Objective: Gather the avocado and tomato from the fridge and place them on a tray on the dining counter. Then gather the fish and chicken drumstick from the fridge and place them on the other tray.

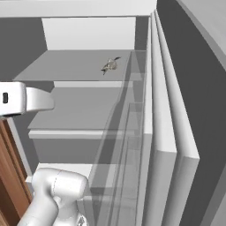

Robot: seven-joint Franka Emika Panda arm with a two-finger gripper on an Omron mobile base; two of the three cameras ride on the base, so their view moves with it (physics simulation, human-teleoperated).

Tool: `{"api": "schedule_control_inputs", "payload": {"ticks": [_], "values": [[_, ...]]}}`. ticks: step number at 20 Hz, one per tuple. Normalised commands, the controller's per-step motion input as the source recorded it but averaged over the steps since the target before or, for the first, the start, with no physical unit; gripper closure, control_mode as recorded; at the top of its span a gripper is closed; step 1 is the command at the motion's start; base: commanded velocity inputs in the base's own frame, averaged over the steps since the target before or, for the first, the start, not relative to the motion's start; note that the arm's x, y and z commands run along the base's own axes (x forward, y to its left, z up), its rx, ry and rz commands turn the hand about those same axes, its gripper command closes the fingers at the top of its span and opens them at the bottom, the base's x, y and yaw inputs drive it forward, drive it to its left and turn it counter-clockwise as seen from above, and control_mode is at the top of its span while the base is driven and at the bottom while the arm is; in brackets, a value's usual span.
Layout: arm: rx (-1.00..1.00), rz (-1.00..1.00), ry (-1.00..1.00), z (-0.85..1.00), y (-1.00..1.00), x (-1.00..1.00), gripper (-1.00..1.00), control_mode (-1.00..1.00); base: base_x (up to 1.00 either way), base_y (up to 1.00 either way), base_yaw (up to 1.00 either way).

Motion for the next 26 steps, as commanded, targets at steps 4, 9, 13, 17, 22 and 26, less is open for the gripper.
{"api": "schedule_control_inputs", "payload": {"ticks": [4, 9, 13, 17, 22, 26], "values": [[0.16, 0.00, 0.00, 0.28, 0.00, 0.09, -1.00, -1.00, 0.00, 0.00, 0.00], [0.07, 0.00, -0.08, 0.20, 0.17, 0.07, -1.00, -1.00, 0.00, 0.00, 0.00], [0.00, -0.01, -0.17, 0.03, 0.33, 0.29, -1.00, -1.00, 0.00, 0.00, 0.00], [0.03, 0.00, 0.00, 0.07, -0.03, 0.42, -1.00, -1.00, 0.00, 0.00, 0.00], [0.01, 0.00, 0.00, 0.00, 0.00, 0.60, -1.00, -1.00, 0.00, 0.00, 0.00], [0.00, 0.00, 0.00, 0.00, -0.03, 0.57, -1.00, -1.00, 0.00, 0.00, 0.00]]}}
